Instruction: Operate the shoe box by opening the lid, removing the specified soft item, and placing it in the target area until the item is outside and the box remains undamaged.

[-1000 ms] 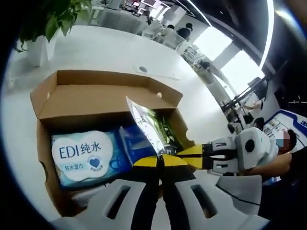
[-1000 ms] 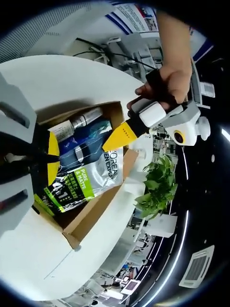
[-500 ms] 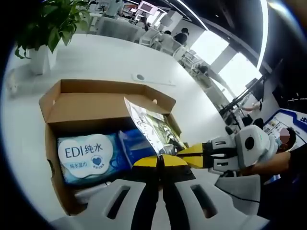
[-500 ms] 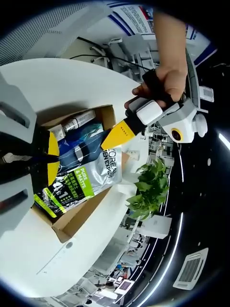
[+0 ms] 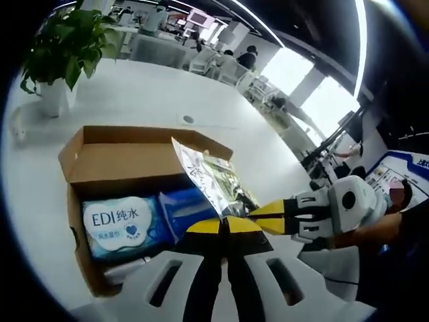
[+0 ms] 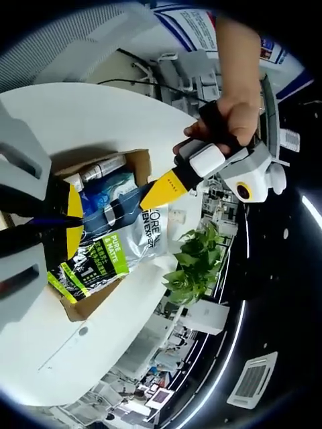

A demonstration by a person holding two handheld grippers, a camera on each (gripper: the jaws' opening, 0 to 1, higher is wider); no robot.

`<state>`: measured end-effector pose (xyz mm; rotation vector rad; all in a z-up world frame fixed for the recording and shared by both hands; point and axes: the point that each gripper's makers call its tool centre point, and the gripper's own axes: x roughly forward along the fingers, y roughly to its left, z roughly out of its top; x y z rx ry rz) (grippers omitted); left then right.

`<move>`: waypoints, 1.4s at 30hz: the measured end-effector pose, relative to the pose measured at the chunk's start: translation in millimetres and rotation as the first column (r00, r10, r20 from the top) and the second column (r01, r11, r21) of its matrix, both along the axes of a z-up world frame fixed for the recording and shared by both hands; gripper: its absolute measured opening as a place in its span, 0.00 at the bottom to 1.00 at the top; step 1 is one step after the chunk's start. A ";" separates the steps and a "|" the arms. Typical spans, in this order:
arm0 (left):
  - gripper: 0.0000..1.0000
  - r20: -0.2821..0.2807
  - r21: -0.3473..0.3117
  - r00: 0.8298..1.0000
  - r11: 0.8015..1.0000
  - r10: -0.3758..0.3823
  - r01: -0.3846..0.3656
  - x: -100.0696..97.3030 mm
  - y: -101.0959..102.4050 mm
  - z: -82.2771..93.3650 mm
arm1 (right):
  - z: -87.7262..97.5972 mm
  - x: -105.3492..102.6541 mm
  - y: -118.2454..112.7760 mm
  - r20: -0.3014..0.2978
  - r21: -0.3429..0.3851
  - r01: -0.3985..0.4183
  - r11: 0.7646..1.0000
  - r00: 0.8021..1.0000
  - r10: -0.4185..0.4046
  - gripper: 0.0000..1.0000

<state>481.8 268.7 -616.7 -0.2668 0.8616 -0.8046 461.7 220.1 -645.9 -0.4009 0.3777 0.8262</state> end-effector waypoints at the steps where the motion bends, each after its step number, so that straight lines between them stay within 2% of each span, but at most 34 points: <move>1: 0.00 0.002 -0.003 1.000 1.000 -0.002 0.002 0.0 -2.4 1.7 | 1.4 0.0 -1.9 0.004 0.001 0.002 1.000 1.000 -0.002 0.00; 9: 0.00 0.012 -0.016 1.000 1.000 -0.020 0.020 -0.1 -20.5 5.9 | 7.1 -1.7 -20.0 0.024 -0.003 0.028 1.000 0.999 -0.028 0.00; 24: 0.00 0.009 -0.025 0.999 0.998 -0.049 0.050 -6.2 -57.5 2.6 | 4.7 -8.2 -56.1 0.034 -0.027 0.073 0.997 0.997 -0.072 0.00; 42: 0.00 0.004 0.014 0.996 0.996 -0.093 0.093 -13.3 -92.1 -14.2 | -12.8 -18.9 -90.3 0.019 -0.057 0.120 0.991 0.993 -0.119 0.00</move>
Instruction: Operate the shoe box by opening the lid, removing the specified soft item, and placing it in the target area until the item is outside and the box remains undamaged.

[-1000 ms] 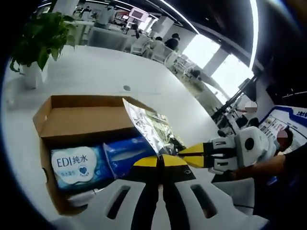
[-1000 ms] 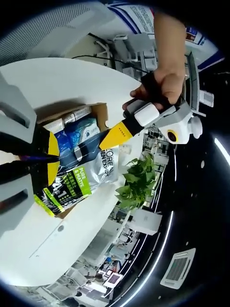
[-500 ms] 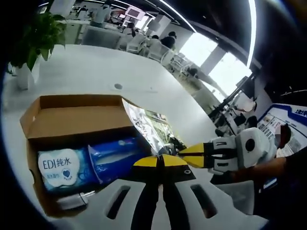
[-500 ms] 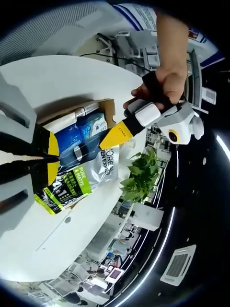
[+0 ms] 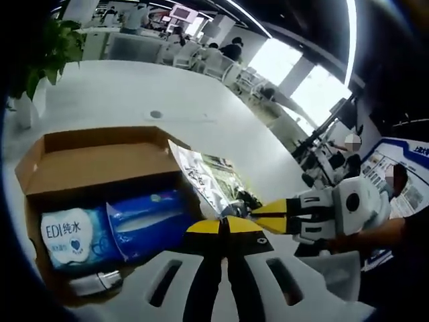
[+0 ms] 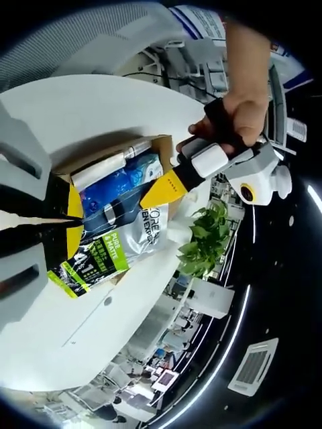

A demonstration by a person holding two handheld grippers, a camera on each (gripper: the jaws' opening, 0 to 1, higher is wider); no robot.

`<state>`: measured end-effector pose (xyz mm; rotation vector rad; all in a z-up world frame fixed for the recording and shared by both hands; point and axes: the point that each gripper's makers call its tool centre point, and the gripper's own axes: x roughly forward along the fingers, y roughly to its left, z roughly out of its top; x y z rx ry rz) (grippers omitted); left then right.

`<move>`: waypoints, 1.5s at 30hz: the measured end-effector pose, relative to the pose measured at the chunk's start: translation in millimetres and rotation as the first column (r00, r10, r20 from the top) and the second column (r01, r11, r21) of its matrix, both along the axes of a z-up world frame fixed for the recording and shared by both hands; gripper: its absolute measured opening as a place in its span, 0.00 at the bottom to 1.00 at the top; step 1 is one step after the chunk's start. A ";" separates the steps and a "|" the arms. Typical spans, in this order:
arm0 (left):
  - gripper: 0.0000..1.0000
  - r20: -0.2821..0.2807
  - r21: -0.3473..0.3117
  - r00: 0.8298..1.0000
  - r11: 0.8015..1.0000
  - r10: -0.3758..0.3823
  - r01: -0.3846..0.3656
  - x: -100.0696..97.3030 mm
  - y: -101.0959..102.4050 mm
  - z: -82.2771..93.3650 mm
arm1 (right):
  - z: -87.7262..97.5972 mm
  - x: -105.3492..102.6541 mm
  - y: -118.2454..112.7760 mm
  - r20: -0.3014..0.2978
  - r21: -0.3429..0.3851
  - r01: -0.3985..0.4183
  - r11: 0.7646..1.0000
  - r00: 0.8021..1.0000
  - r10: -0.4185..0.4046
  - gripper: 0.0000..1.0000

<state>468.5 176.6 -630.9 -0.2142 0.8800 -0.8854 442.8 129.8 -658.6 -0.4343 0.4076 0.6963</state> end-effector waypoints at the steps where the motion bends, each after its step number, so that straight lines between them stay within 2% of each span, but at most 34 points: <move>1: 0.00 -0.001 0.001 1.000 1.000 -0.002 0.002 0.0 -1.8 -0.7 | -1.1 -0.5 -2.5 0.000 -0.001 0.003 1.000 1.000 -0.003 0.00; 23: 0.00 -0.022 0.045 0.998 0.997 -0.055 0.056 -6.1 -46.4 -26.8 | -29.7 -7.1 -44.7 -0.039 -0.021 0.061 0.998 0.997 -0.062 0.00; 35: 0.00 -0.033 0.086 0.998 0.995 -0.046 0.048 -2.1 -57.9 -41.2 | -47.1 -2.9 -56.0 -0.068 -0.030 0.076 0.997 0.995 -0.078 0.00; 45: 0.00 -0.040 0.132 0.998 0.990 -0.043 0.047 4.0 -63.6 -59.7 | -64.2 0.4 -62.6 -0.095 -0.039 0.075 0.996 0.992 -0.079 0.00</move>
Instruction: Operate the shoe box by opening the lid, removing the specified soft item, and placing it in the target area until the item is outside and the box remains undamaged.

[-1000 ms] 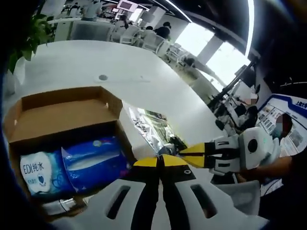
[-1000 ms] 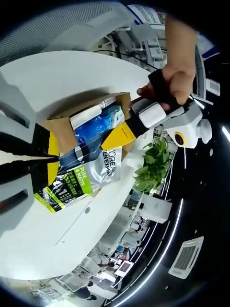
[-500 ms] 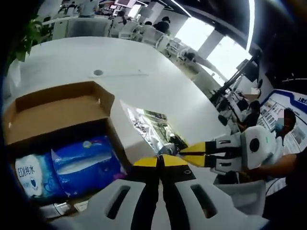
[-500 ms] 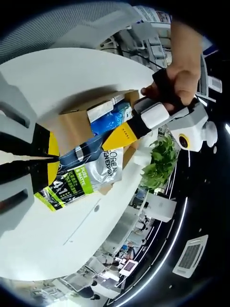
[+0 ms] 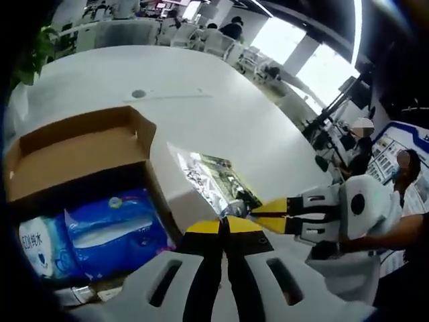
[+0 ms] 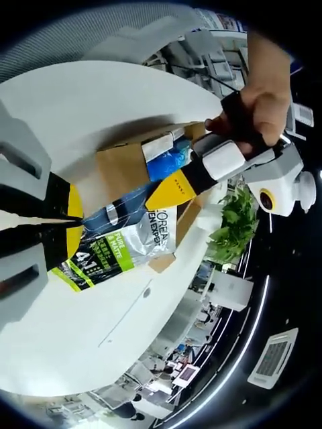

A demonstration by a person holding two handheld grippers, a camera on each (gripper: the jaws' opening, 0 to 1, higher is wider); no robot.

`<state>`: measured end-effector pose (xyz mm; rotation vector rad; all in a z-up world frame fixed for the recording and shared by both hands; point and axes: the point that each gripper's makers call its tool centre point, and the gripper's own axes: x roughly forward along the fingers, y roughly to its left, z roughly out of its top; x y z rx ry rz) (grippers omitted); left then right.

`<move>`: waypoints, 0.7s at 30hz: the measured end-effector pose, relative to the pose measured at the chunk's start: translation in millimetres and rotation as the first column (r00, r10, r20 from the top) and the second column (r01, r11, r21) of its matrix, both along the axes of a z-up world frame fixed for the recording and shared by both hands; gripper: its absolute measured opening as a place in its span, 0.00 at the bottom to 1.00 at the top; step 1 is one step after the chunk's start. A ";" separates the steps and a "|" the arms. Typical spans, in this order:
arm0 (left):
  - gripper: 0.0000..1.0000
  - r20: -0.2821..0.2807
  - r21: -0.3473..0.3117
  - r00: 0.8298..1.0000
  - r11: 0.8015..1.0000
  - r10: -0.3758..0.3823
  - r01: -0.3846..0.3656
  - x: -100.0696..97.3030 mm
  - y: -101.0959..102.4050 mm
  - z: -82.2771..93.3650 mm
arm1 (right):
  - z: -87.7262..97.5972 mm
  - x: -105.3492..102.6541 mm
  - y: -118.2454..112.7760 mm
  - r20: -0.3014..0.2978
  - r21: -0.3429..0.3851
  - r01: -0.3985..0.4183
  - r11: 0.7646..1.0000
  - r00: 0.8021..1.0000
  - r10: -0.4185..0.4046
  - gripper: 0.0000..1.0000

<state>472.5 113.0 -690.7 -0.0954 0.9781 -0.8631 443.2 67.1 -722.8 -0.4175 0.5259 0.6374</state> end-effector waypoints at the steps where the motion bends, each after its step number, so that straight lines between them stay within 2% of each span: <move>1: 0.00 0.000 0.003 1.000 1.000 0.002 -0.002 0.8 -0.1 -1.4 | -1.2 0.5 -0.4 -0.002 0.001 0.002 1.000 1.000 -0.002 0.00; 11: 0.00 -0.001 0.027 0.999 0.999 0.034 -0.034 10.4 0.5 -10.3 | -10.2 9.6 -3.5 -0.022 0.029 0.037 0.999 0.999 -0.037 0.00; 21: 0.00 0.005 0.045 0.999 0.998 0.048 -0.048 11.9 0.1 -15.2 | -9.3 17.5 0.5 0.012 0.002 0.024 1.000 1.000 -0.024 0.06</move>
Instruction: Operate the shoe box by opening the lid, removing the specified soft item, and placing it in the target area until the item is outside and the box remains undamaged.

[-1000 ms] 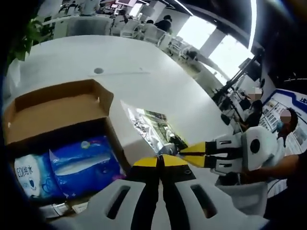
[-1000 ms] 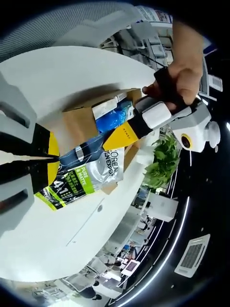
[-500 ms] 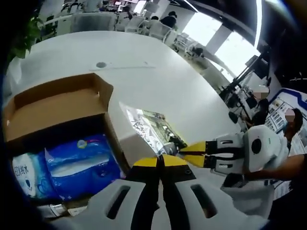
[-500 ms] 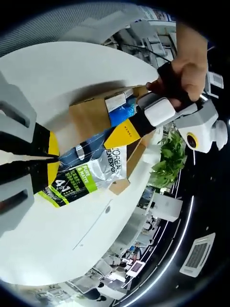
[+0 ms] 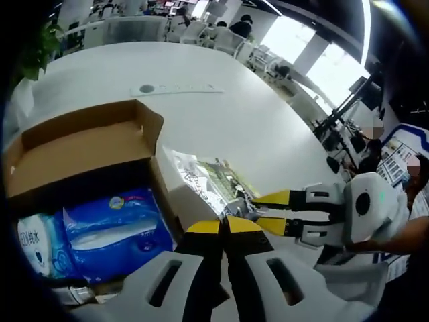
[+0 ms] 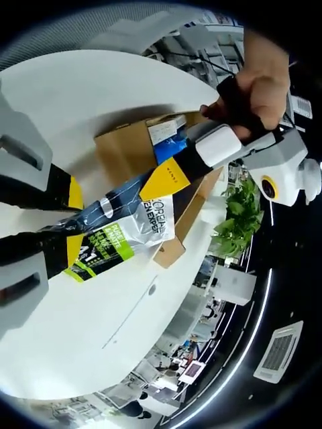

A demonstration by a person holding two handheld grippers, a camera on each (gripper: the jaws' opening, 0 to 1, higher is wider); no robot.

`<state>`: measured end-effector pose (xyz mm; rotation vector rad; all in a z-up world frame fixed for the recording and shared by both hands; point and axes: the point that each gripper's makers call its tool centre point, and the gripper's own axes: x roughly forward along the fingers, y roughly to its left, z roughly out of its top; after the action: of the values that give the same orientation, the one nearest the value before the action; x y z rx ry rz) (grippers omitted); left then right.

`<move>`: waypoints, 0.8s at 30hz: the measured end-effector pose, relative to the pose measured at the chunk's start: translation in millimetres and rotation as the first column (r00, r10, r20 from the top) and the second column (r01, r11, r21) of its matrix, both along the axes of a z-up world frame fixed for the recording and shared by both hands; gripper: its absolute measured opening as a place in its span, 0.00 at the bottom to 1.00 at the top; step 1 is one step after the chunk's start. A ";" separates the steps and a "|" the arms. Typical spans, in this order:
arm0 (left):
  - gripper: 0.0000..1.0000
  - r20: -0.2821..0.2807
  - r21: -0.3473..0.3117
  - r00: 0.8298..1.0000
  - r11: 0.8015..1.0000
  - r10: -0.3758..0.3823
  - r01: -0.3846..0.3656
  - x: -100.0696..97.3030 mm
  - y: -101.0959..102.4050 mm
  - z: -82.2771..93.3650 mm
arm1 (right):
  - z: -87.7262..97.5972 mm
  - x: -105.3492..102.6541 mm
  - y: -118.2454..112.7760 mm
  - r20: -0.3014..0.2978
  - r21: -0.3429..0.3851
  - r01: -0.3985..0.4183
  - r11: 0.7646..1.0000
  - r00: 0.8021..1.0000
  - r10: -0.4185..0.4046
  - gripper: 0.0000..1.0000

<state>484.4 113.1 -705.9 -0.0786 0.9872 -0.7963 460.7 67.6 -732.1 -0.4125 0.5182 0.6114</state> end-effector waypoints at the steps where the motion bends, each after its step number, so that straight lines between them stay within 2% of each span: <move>1: 0.00 0.002 0.000 1.000 1.000 0.001 -0.001 0.3 -0.3 -0.4 | 0.2 1.3 0.8 0.001 0.002 0.001 1.000 1.000 -0.001 0.06; 7: 0.00 0.002 0.004 1.000 1.000 0.007 -0.007 1.5 -0.4 -1.9 | 1.2 5.4 8.2 0.008 0.008 -0.005 1.000 1.000 0.005 0.08; 17: 0.00 0.002 0.015 1.000 1.000 0.025 -0.025 3.1 -1.5 -5.2 | -1.7 9.4 22.9 0.031 -0.040 -0.063 0.997 0.997 0.064 0.08; 24: 0.00 0.004 0.020 1.000 0.999 0.031 -0.031 5.8 -1.3 -5.6 | -2.7 10.5 26.9 0.040 -0.040 -0.085 0.996 0.995 0.087 0.01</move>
<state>490.3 111.7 -711.5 -0.0747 0.9881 -0.7579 471.2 94.5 -734.8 -0.4844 0.4743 0.6755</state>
